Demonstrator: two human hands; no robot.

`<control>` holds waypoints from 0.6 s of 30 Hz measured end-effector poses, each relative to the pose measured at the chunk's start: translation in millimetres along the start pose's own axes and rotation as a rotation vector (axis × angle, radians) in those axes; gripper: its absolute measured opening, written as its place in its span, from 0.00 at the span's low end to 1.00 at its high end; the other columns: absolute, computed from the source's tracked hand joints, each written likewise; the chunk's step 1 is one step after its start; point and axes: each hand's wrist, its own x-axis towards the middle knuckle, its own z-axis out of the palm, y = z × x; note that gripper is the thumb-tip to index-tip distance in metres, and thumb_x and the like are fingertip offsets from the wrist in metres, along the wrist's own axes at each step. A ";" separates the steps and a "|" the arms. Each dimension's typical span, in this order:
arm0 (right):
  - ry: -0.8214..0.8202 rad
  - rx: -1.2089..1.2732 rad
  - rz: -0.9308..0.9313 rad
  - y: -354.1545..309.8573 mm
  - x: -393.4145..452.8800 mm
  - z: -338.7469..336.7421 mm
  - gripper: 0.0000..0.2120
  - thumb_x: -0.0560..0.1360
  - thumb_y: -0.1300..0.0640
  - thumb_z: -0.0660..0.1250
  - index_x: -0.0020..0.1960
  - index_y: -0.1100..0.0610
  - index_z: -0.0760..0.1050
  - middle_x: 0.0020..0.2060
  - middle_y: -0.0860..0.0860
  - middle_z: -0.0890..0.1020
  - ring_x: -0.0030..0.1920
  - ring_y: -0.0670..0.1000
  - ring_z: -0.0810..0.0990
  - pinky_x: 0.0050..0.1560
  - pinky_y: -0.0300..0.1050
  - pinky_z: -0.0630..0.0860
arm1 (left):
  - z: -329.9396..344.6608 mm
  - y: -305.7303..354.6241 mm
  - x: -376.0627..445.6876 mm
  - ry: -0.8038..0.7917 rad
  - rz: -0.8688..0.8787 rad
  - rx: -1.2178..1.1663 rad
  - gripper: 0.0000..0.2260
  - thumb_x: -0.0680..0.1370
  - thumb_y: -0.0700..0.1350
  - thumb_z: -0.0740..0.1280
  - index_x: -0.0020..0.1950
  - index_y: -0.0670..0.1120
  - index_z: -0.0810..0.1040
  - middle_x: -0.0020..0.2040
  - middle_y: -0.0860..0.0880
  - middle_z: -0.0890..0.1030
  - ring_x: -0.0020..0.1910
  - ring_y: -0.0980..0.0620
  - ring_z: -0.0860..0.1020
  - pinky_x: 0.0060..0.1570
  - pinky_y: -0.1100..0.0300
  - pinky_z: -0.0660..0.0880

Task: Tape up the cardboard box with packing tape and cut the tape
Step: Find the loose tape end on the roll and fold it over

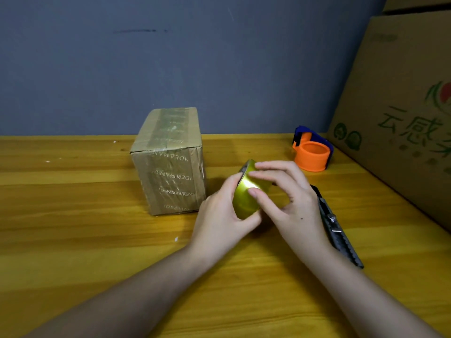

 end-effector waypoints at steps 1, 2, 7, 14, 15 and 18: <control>0.004 0.019 0.015 -0.8 0.2 0.2 0.10 0.73 0.55 0.70 0.54 0.55 0.81 0.55 0.48 0.79 0.59 0.47 0.77 0.58 0.49 0.74 | -0.3 0.1 -0.3 -0.006 0.001 0.007 0.27 0.64 0.56 0.65 0.64 0.56 0.69 0.52 0.54 0.82 0.51 0.52 0.81 0.50 0.54 0.77; 0.005 0.040 0.032 -2.1 0.1 0.2 0.09 0.73 0.55 0.70 0.53 0.54 0.81 0.54 0.48 0.79 0.59 0.47 0.76 0.58 0.48 0.74 | -0.6 0.8 -0.5 -0.009 0.008 0.021 0.28 0.64 0.57 0.64 0.64 0.56 0.68 0.53 0.54 0.82 0.51 0.51 0.81 0.50 0.54 0.77; -0.020 0.107 0.097 -7.0 0.4 0.4 0.08 0.73 0.54 0.70 0.51 0.51 0.81 0.54 0.47 0.78 0.59 0.46 0.76 0.57 0.44 0.74 | -0.5 2.8 -1.7 0.011 0.036 0.073 0.27 0.66 0.56 0.64 0.65 0.56 0.67 0.53 0.52 0.83 0.51 0.50 0.81 0.48 0.56 0.76; -0.012 0.114 0.109 -9.0 -1.5 1.9 0.03 0.73 0.56 0.70 0.47 0.52 0.80 0.54 0.44 0.77 0.59 0.47 0.75 0.58 0.49 0.74 | -0.4 3.8 -2.1 -0.001 0.024 0.093 0.27 0.67 0.53 0.67 0.65 0.55 0.68 0.50 0.53 0.83 0.44 0.48 0.81 0.43 0.57 0.76; -0.007 0.106 0.101 -8.6 -2.0 2.1 0.06 0.73 0.56 0.69 0.51 0.52 0.79 0.54 0.44 0.76 0.59 0.46 0.75 0.57 0.49 0.75 | -0.6 3.7 -2.1 -0.002 0.022 0.093 0.26 0.67 0.53 0.67 0.65 0.55 0.68 0.49 0.53 0.83 0.43 0.49 0.81 0.43 0.58 0.76; -0.023 0.075 0.097 -6.1 -1.3 0.7 0.15 0.73 0.54 0.68 0.60 0.51 0.76 0.57 0.44 0.76 0.61 0.45 0.74 0.55 0.49 0.76 | -1.4 4.1 -2.2 -0.007 0.010 0.097 0.26 0.67 0.53 0.68 0.65 0.55 0.69 0.48 0.53 0.83 0.43 0.49 0.81 0.43 0.56 0.76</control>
